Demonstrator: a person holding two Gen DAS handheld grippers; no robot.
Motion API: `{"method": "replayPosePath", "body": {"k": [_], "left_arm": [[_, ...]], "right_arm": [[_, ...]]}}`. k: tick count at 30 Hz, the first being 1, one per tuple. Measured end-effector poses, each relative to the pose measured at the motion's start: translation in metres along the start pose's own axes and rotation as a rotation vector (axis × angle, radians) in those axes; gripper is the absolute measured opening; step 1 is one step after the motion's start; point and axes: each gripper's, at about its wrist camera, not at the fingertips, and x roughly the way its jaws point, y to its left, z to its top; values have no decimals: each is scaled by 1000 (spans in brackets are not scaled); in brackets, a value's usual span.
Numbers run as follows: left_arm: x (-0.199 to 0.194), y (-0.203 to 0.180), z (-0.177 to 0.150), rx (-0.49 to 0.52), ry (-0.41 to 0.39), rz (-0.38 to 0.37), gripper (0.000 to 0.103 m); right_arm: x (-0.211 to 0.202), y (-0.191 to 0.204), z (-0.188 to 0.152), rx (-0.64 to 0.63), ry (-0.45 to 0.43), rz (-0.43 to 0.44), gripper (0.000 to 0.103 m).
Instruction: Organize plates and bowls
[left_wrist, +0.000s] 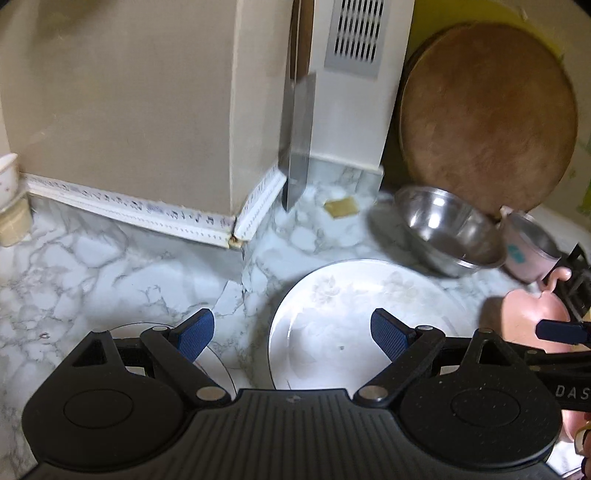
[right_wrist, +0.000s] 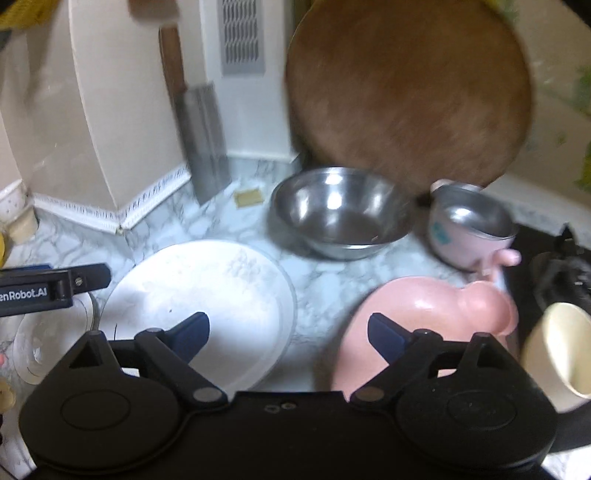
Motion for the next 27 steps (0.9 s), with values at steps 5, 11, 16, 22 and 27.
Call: {"method": "replayPosePath", "body": {"k": [5,11,16,22,27], "left_arm": [[28,4,7,6,69,10,92],[44,8,14,2,107,0,87],[52,7,19,22,142,-2,75],[58,8,19,23,176,-8,59],[62,6,17,24,209,-17,36]], "right_arm": [[36,-4,12,19,98,16,83],[62,-13,20,62,167,41,69],[69,-15,22,65,192,67,58],[75,-22,19,102,222,82,46],[77,-21,17,101,232,82,38]]}}
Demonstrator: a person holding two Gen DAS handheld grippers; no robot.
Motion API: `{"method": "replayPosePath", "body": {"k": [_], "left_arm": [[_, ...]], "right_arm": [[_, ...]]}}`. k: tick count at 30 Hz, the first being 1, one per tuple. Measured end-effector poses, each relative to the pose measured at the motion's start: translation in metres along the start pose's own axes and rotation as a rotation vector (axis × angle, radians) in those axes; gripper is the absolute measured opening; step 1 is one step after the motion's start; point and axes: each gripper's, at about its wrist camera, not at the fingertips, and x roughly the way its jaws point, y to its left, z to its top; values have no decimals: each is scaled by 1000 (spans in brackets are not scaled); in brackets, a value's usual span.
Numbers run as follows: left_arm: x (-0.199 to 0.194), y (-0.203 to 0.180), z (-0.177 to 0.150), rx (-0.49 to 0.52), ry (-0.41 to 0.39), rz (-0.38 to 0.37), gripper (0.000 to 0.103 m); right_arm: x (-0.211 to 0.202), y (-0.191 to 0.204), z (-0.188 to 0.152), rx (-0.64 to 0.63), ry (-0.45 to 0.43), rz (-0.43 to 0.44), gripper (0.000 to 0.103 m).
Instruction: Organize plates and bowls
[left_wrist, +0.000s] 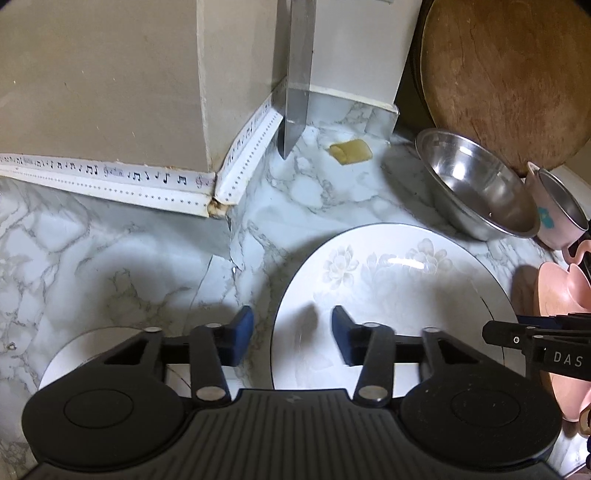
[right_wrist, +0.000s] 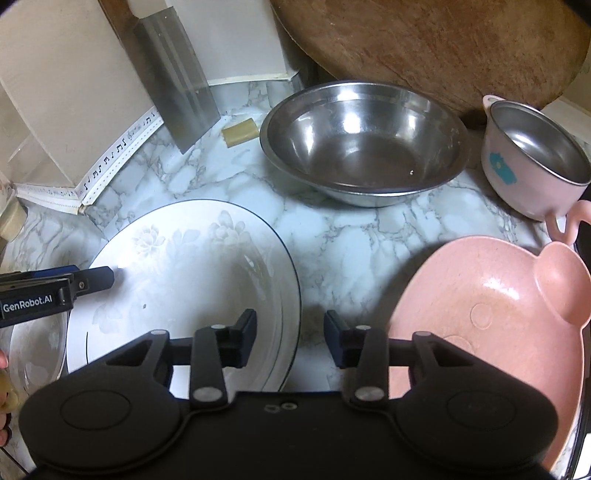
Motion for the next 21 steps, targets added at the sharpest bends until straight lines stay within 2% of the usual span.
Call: {"method": "replayPosePath", "body": {"k": [5,10,21], "left_arm": [[2,0,-3,-6,29,6,23],[0,-2,-5,-6,31,18,22],[-17,-20,-29,44,63,7,22]], "right_arm": [[-3,1,-4,0,4,24,27],[-8,5,-9,-14,-11,-6,17],[-31,2,-34,-15,31,-52,14]]}}
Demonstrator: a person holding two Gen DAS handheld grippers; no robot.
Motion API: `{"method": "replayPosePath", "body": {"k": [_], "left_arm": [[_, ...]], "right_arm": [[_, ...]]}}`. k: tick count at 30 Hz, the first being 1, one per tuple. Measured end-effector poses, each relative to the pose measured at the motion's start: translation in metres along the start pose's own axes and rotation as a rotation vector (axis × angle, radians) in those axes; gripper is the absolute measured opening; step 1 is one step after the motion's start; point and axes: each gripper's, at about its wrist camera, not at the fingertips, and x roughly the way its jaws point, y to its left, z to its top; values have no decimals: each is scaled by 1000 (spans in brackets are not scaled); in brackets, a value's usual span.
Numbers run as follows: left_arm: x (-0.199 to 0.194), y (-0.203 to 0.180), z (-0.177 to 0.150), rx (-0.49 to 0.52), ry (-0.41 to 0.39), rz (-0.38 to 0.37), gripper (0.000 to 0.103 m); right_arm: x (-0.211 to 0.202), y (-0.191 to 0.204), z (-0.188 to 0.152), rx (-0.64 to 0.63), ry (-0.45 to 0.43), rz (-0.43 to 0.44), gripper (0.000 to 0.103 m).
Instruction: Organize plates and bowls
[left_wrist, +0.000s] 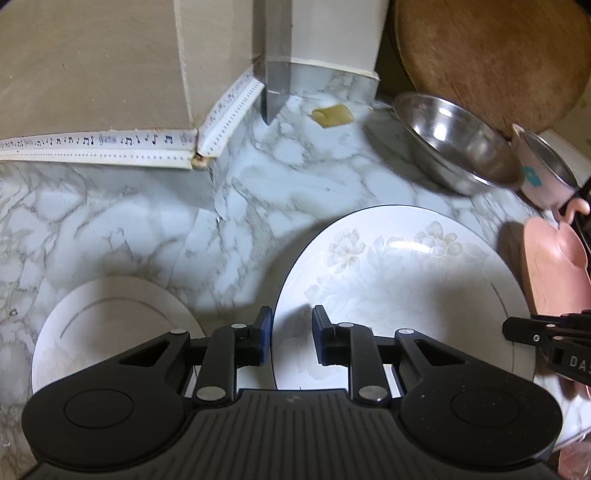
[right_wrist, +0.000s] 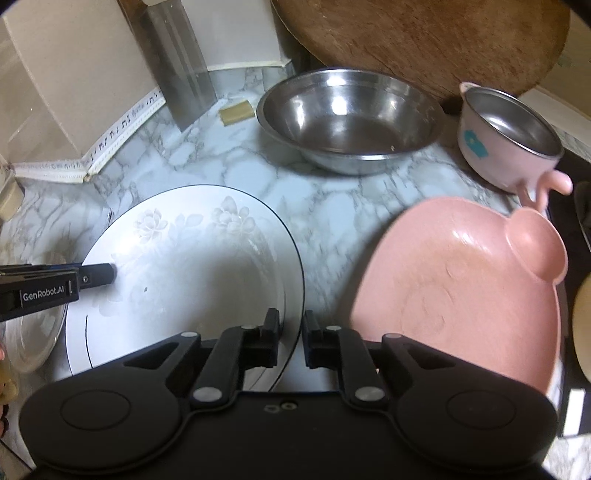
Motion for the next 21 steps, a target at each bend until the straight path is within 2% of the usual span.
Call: {"method": "replayPosePath", "body": {"k": [10,21], "left_arm": [[-8,-14,-11,55,-18,29,22],[-22,-12,-13,37,-65,42,22]], "right_arm": [[-14,-2,-23,-16,5,3,15],[-26,-3,-26,-17,-29,-8,15]]}}
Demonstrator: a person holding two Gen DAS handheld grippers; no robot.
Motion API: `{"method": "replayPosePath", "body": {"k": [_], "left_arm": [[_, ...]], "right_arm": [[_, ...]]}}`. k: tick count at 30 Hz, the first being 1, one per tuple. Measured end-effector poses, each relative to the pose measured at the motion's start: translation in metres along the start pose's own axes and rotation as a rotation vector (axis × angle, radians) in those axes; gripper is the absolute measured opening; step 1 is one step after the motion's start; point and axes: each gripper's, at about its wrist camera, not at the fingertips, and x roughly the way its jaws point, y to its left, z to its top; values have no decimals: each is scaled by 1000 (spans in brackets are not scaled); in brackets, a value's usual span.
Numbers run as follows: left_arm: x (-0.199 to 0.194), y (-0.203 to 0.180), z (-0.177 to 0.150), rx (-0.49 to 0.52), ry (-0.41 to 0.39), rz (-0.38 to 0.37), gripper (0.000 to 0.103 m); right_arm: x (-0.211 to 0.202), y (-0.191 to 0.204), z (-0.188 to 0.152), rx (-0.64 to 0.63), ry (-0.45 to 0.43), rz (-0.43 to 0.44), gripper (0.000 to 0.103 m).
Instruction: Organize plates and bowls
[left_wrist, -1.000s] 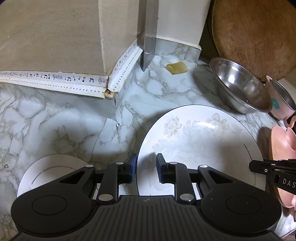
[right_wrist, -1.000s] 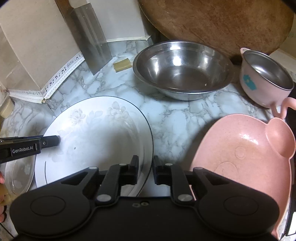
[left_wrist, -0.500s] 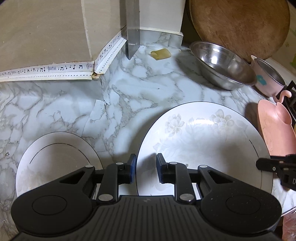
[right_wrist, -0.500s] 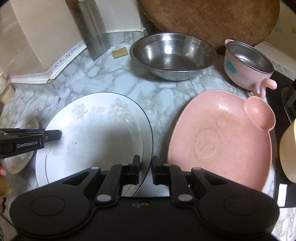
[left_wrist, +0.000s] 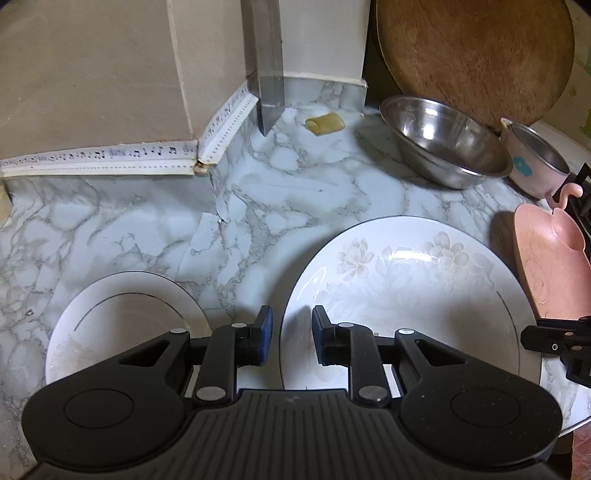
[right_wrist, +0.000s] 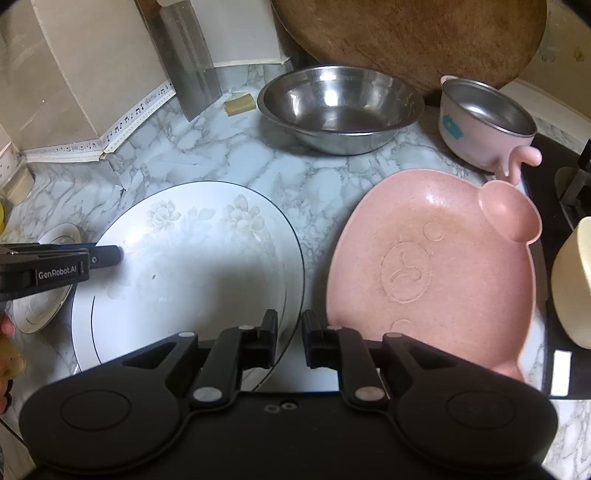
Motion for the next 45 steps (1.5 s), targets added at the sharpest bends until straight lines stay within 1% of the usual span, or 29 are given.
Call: {"method": "replayPosePath", "body": {"k": [6,10,13,15,16,18,26,29,31,33,39,41,42,43,44,45], "left_arm": [[-21,0,-2,-6,-54,-3,23],[-34,0,-3,-14,-82,-25,25],[-43,-2,-5,-14,-107,-38,37],[-52,-2,-6,-19,-132,-50,59],[-56,-2,-7,-21,-145,-51,62],[-65,-1,-8,-21,-165,-55,63],[-89,10,-18,-58,-188,-87,65],[-99,16,-23,-63,-206,-88,66],[-106,21,-27,-60,-221,-76,67],[-113,27,-32,-65,-239,-62,72],[-127,50,-45,-94,-264,-29,73],[-129,58,-49,-101,-266,-12,73],[-130,62,-51,-104,-268,5,73],[-132,66,-53,-106,-271,18,73],[-133,70,-55,-110,-275,32,74],[-133,74,-57,-114,-278,43,77]], "right_arm": [[-17,-2,-4,-21,-41,-21,15],[-32,0,-6,-40,-87,-29,16],[-43,2,-7,-50,-125,-34,16],[-49,3,-7,-51,-146,-24,16],[-51,4,-8,-54,-154,-20,16],[-56,7,-9,-64,-177,-19,16],[-75,24,-11,-114,-253,-9,17],[-83,27,-10,-107,-290,21,17],[-89,30,-10,-116,-316,46,17],[-93,36,-10,-139,-344,57,17],[-103,53,-9,-196,-420,123,21],[-105,56,-8,-206,-452,140,24],[-105,59,-7,-213,-460,149,29],[-105,62,-6,-219,-465,156,45],[-105,64,-5,-223,-472,170,56],[-105,67,-4,-231,-477,187,80]]}}
